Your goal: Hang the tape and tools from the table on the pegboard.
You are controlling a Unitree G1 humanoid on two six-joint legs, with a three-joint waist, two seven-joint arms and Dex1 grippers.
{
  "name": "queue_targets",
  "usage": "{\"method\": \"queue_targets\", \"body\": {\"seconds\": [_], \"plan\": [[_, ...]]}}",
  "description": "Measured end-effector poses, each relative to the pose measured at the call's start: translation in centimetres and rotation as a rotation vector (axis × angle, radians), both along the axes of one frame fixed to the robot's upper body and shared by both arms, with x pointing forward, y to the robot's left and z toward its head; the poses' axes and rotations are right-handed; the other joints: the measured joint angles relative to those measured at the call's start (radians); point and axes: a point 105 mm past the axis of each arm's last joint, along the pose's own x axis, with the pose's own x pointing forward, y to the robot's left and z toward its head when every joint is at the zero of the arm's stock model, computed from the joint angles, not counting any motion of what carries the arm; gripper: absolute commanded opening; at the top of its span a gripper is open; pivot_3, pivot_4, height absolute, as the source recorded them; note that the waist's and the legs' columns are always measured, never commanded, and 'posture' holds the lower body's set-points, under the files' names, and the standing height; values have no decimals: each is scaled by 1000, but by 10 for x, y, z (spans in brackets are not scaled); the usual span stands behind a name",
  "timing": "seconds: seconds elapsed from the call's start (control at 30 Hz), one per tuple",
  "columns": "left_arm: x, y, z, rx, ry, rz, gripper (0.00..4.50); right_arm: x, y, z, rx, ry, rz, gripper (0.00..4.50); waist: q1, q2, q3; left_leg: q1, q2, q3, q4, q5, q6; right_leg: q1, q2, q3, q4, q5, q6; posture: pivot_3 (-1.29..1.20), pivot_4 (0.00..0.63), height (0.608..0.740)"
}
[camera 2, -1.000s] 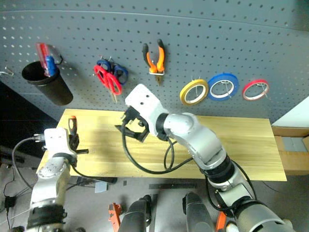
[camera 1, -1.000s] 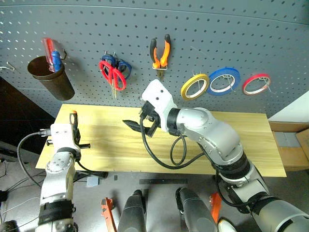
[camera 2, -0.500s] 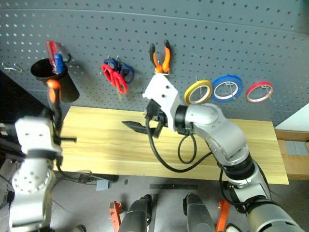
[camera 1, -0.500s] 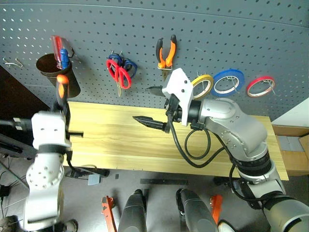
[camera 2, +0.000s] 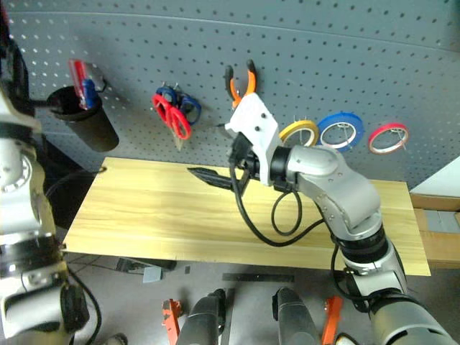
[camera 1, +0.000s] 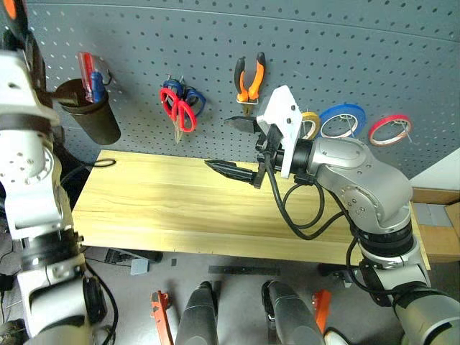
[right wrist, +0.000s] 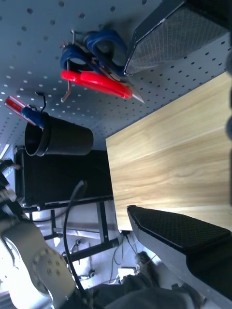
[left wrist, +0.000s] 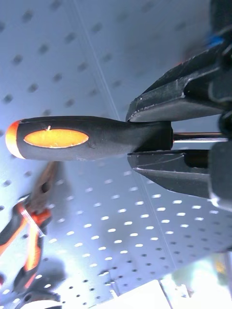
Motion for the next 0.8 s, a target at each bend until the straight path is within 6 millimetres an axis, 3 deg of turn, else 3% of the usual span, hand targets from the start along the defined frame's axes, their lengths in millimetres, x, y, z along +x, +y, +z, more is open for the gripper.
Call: {"method": "queue_targets", "body": {"seconds": [0.2, 0.43, 0.8], "plan": [[27, -3, -9, -43, 20, -52, 482, 1, -1, 0, 4, 3, -12, 4500, -10, 0, 0, 0, 0, 0, 0, 0, 0, 0, 0, -1, 1, 0, 0, -132, 209, 740], [53, -13, -40, -132, 54, -96, 482, -5, 1, 3, 14, -3, 15, 4500, -22, 0, 0, -1, 0, 0, 1, 0, 0, 0, -1, -2, 1, 0, 0, -157, 206, 740], [39, -8, -54, -133, 27, -51, 482, -7, -1, 15, 72, -20, 18, 4500, -36, -1, -2, -1, 1, -1, 3, 0, 0, -1, -1, -3, 3, 0, 0, -149, 186, 740]]}}
